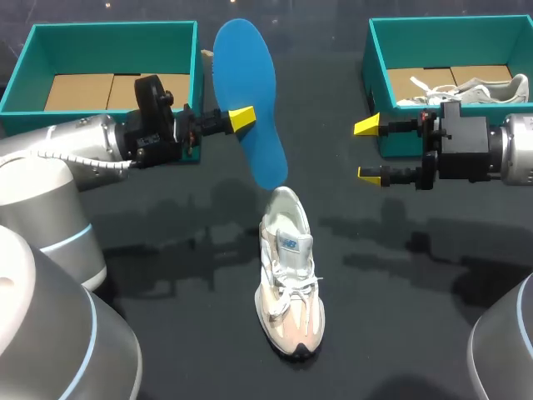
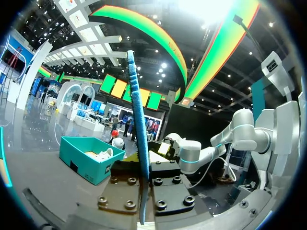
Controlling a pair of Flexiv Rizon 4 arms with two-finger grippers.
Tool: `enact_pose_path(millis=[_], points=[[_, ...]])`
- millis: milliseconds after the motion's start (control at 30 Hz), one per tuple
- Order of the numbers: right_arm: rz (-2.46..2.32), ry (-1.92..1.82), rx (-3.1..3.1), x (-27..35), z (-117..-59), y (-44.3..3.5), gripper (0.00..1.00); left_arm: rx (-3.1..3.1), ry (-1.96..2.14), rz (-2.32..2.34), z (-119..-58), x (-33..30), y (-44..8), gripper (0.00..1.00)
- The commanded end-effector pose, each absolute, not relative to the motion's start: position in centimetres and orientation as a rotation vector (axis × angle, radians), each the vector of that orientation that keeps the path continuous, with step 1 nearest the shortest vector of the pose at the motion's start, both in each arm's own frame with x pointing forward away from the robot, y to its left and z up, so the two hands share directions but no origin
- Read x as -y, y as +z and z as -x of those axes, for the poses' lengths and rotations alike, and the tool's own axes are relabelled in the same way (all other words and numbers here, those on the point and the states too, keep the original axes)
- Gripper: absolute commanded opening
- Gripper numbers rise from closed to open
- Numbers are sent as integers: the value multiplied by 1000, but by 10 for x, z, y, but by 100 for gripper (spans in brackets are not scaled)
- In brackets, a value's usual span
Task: Take the shoe out of the shoebox, open the shoe tongue, remove and reinsert the insole, then place the shoe into the shoebox
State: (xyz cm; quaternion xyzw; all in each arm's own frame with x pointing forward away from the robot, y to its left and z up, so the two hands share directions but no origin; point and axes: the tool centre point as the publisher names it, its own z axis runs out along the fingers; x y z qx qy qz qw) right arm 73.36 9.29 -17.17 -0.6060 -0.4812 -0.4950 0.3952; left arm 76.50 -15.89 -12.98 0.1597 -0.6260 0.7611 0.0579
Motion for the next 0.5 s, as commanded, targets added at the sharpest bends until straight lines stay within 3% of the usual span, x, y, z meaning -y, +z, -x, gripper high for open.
enact_pose_path(millis=[33,500], points=[[1540,-1254,1221,-94,-734,-172,100,1907,2315,-472,-764,159,-130,0],[1540,-1254,1221,-94,-734,-172,100,2398,2611,447,-742,162,-137,0]])
